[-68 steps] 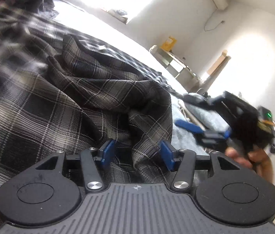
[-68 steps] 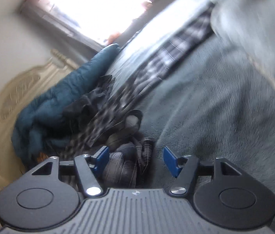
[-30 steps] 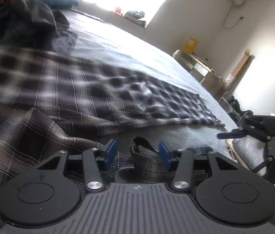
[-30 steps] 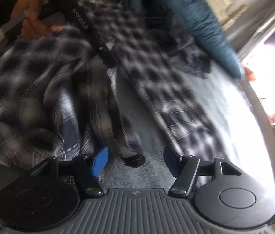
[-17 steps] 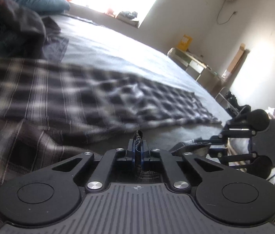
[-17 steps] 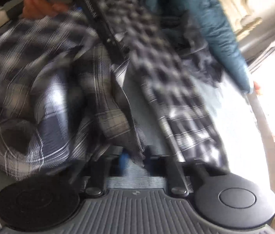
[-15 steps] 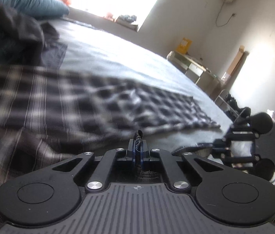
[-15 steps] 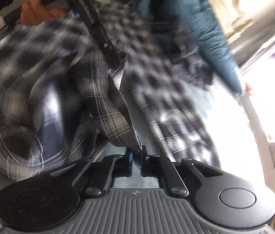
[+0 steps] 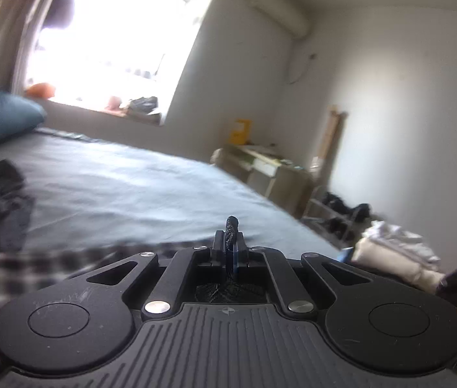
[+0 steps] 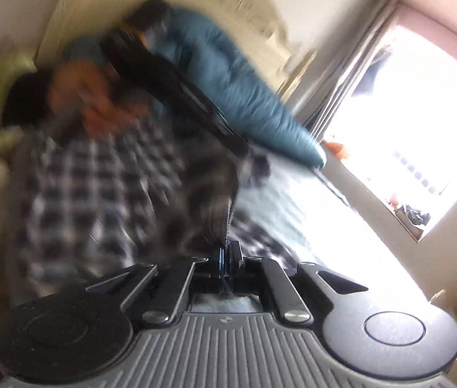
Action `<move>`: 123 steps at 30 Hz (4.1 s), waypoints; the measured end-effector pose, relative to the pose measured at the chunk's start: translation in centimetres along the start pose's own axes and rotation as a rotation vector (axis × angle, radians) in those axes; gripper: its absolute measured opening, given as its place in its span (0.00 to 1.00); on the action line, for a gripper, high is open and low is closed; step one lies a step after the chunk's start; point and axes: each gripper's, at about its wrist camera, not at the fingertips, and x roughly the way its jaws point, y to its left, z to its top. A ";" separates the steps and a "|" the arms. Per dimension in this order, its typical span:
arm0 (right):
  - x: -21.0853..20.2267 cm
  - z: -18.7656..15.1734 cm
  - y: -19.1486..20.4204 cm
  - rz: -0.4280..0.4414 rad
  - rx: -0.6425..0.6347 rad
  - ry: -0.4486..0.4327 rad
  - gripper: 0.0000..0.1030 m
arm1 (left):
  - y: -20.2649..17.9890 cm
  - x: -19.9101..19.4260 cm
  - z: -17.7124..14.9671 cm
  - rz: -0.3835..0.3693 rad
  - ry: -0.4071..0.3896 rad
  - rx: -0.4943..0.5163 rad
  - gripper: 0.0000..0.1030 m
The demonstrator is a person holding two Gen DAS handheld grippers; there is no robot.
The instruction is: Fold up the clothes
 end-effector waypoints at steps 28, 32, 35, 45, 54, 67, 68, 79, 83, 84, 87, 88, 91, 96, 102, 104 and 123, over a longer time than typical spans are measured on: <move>-16.7 -19.1 3.2 -0.377 0.894 -0.368 0.55 | -21.4 10.8 -5.9 -0.329 0.263 0.389 0.02; -13.7 -20.7 -0.3 -0.414 0.852 -0.299 0.65 | -21.3 10.5 -5.7 -0.326 0.257 0.415 0.02; -10.3 -22.3 -4.0 -0.420 0.829 -0.219 0.65 | -21.5 10.9 -5.7 -0.319 0.262 0.418 0.02; -3.8 -24.3 -8.9 -0.258 0.863 0.000 0.48 | -21.1 11.4 -5.6 -0.287 0.247 0.418 0.02; -9.4 -21.5 -4.1 -0.136 0.925 -0.164 0.05 | -18.9 13.0 -4.2 -0.181 0.215 0.373 0.02; -15.2 -28.9 0.3 -0.207 1.338 -0.318 0.05 | -24.7 19.8 -10.4 -0.307 0.340 0.474 0.02; -15.3 -30.2 0.6 -0.228 1.392 -0.311 0.05 | -25.1 20.4 -11.1 -0.324 0.371 0.476 0.03; -14.9 -35.3 1.9 -0.321 1.573 -0.263 0.05 | -18.4 19.1 -6.4 -0.394 0.364 0.163 0.41; -14.6 -35.3 1.5 -0.358 1.549 -0.208 0.10 | -12.1 14.5 -4.9 -0.253 0.311 0.164 0.53; -14.5 -35.5 1.1 -0.389 1.543 -0.184 0.13 | -10.5 13.3 -5.0 -0.218 0.313 0.164 0.53; -15.2 -35.6 0.1 -0.491 1.522 -0.144 0.34 | -5.7 10.1 -5.7 -0.111 0.331 0.137 0.55; -15.6 -35.3 -0.2 -0.511 1.514 -0.147 0.35 | -4.1 9.0 -6.1 -0.074 0.337 0.122 0.56; -16.5 -33.5 -1.5 -0.539 1.470 -0.164 0.38 | 0.4 4.9 -7.5 0.020 0.327 0.042 0.56; -15.4 -27.2 -1.7 -0.491 1.301 -0.180 0.44 | 7.8 -5.0 -11.2 0.169 0.230 -0.241 0.58; -8.8 -21.0 1.4 -0.129 1.245 -0.237 0.54 | 12.6 -18.7 -17.0 0.365 0.072 -0.513 0.59; -5.7 -19.8 3.1 0.017 1.277 -0.229 0.54 | 13.7 -21.8 -18.8 0.417 0.032 -0.576 0.60; 0.4 -22.2 9.1 0.071 1.646 -0.009 0.56 | 23.8 -27.2 -26.4 0.436 -0.291 -0.965 0.60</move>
